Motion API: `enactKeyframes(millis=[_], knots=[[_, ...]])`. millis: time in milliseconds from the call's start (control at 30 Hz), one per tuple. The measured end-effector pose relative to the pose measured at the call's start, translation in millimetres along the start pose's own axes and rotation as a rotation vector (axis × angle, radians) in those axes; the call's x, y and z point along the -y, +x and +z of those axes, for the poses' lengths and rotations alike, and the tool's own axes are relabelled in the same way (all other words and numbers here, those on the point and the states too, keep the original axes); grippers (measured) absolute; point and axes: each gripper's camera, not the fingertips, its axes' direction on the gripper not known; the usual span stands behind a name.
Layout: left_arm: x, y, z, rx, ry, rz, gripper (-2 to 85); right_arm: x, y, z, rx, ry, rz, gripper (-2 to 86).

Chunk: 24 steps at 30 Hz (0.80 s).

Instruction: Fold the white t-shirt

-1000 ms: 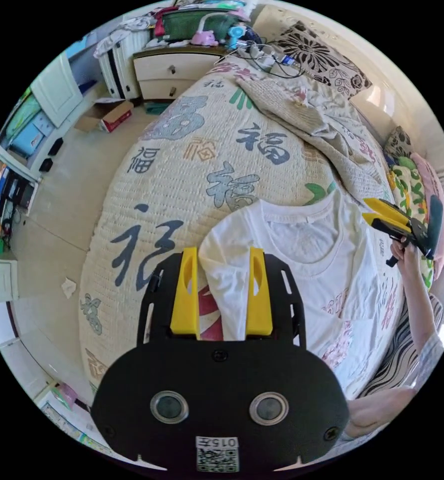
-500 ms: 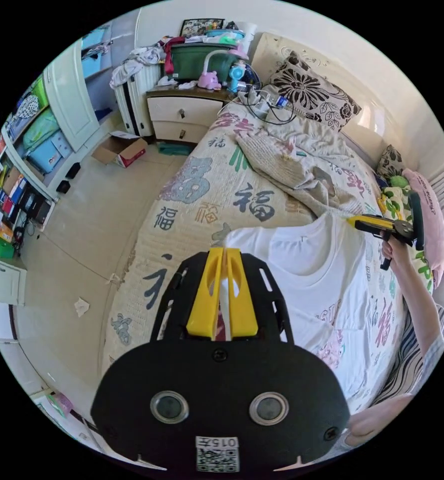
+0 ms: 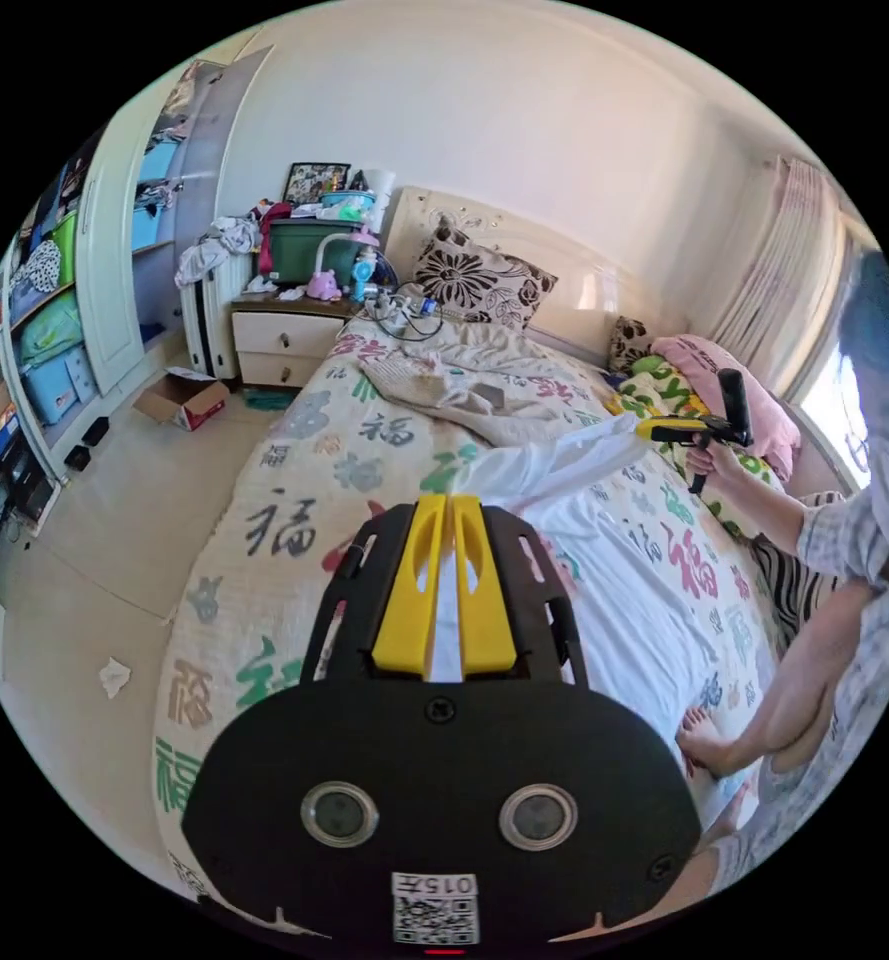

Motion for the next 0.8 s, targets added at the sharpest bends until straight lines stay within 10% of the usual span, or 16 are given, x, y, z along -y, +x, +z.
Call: enactKeyframes(millis=[333,800], knots=[[-222,45,-56,-0.149,-0.262,-0.310,-0.3,-202,-76,11,0.188,-0.366,0.048,-0.7],[-272,47,-64,-0.037,-0.558,-0.331,1.9,-299,-78,20,0.059,-0.481,0.031,4.7]])
